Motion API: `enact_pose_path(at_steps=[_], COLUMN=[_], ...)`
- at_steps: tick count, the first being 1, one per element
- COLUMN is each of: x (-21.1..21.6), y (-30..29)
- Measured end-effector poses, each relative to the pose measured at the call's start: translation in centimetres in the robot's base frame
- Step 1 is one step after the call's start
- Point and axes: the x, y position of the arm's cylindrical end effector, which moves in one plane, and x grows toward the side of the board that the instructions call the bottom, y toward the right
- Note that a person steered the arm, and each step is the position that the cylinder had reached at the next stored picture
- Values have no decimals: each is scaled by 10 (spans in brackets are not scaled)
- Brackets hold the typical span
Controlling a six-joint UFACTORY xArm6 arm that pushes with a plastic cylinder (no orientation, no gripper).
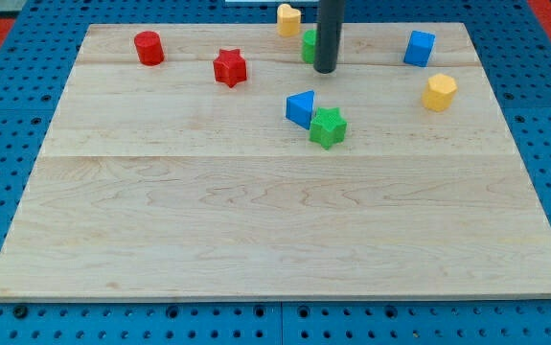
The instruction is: Place the hexagon above the triangle
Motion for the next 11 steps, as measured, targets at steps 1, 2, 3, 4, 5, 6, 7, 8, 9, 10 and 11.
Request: enact_pose_path(at_steps=[1,2,3,4,5,6,7,8,9,10,11], x=[0,11,26,23,22,43,43,52,59,87,89], y=[6,70,140,189,227,225,177,162,181,156,94])
